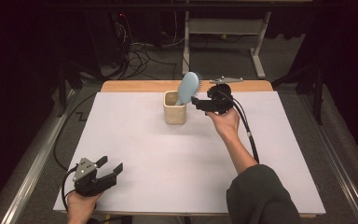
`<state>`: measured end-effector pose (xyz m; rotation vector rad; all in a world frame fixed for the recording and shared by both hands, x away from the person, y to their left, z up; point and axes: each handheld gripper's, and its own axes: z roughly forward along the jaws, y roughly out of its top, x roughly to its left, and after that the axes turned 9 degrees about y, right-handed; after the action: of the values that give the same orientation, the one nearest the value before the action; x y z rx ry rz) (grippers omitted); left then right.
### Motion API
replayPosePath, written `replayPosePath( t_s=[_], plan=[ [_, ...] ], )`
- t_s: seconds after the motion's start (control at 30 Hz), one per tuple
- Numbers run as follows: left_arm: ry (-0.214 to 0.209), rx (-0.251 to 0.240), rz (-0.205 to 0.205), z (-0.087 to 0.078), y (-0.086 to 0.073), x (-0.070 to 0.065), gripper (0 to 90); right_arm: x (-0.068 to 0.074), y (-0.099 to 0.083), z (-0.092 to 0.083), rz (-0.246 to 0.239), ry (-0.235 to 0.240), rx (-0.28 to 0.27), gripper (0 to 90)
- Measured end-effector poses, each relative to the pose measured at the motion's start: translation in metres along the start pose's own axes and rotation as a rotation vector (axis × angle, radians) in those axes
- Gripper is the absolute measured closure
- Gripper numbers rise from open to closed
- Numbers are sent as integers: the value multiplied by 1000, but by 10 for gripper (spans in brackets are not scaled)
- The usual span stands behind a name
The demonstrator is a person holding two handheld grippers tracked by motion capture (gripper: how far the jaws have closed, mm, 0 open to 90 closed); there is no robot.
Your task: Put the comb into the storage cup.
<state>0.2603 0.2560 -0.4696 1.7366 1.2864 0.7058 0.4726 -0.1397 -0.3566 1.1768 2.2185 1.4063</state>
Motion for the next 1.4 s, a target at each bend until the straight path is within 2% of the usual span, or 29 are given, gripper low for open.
replayPosePath(
  t_s=[0.2, 0.7, 1.07, 1.27, 1.4],
  plan=[
    [3, -1, -1, -1, 0, 0, 318, 1, -7, -10, -19, -3, -4, 274],
    [8, -2, 0, -1, 0, 0, 318, -6, -19, -25, -22, -10, -16, 270],
    [4, -2, -2, -1, 0, 0, 318, -8, -29, -31, -18, -4, -19, 267],
    [-3, -3, -8, -1, 0, 0, 319, -9, -33, -36, -10, -10, -37, 270],
    [-7, -9, -14, -2, 0, 0, 321, -11, -36, -41, 12, -8, -57, 267]
  ],
)
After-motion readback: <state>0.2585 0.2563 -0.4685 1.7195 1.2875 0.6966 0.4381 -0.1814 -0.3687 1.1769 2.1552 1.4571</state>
